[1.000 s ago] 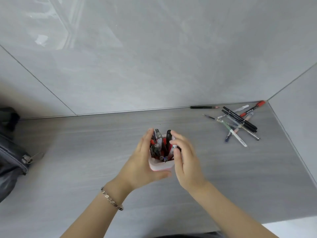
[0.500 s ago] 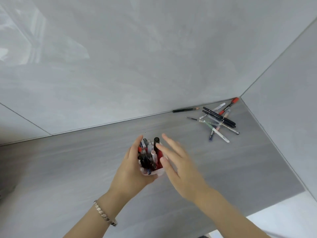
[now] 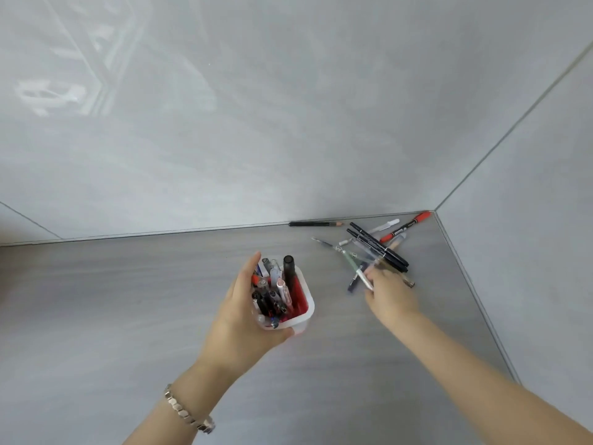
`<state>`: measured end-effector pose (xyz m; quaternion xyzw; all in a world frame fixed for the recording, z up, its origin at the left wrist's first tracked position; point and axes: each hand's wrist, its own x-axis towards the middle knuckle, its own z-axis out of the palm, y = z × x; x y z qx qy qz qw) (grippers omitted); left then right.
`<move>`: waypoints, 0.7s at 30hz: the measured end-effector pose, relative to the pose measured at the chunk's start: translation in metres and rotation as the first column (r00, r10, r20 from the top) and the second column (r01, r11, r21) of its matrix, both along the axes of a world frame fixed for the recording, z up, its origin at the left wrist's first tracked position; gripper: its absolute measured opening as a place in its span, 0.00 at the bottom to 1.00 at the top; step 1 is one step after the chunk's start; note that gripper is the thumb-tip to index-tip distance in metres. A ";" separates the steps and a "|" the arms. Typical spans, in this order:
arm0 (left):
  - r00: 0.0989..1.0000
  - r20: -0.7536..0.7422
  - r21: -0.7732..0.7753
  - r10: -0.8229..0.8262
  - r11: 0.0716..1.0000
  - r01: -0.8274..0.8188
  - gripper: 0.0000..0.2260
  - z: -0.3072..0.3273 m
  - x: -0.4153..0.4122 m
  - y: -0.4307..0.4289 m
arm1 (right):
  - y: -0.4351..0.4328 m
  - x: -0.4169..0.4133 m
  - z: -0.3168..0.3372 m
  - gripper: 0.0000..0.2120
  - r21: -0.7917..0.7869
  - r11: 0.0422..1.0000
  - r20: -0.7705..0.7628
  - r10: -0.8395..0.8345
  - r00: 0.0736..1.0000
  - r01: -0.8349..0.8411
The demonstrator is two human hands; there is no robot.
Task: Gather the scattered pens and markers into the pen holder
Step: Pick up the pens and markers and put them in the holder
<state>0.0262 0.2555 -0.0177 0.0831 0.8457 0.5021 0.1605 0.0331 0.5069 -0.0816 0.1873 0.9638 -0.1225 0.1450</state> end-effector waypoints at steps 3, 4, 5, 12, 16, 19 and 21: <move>0.998 0.008 -0.028 0.062 0.998 -0.062 0.48 -0.007 0.010 0.022 | 0.013 0.004 -0.008 0.15 -0.020 0.999 -0.006 0.028 1.000 -0.028; 0.996 0.028 -0.026 0.080 0.997 -0.079 0.48 -0.009 0.013 0.029 | 0.017 0.006 -0.007 0.14 -0.043 0.999 -0.049 -0.019 0.999 0.017; 0.994 0.048 -0.026 0.093 0.995 -0.092 0.48 -0.010 0.016 0.035 | 0.023 0.007 -0.006 0.13 -0.069 0.995 -0.096 -0.074 0.993 0.067; 0.998 0.038 -0.086 0.049 0.995 -0.045 0.48 -0.007 0.018 0.056 | 0.056 0.007 -0.011 0.13 -0.010 0.999 -0.090 -0.052 0.995 0.052; 1.000 0.021 -0.156 -0.021 0.988 0.024 0.48 0.001 0.010 0.053 | 0.054 0.012 0.003 0.13 -0.051 0.998 -0.145 -0.043 0.989 0.036; 0.994 -0.085 -0.196 -0.070 0.979 0.052 0.47 0.006 0.006 0.056 | 0.055 0.025 0.031 0.10 -0.107 0.994 -0.307 -0.032 0.951 -0.001; 0.984 -0.170 -0.203 -0.058 0.979 0.023 0.40 0.006 0.004 0.058 | 0.053 0.039 0.055 0.07 -0.110 0.994 -0.373 -0.015 0.928 -0.028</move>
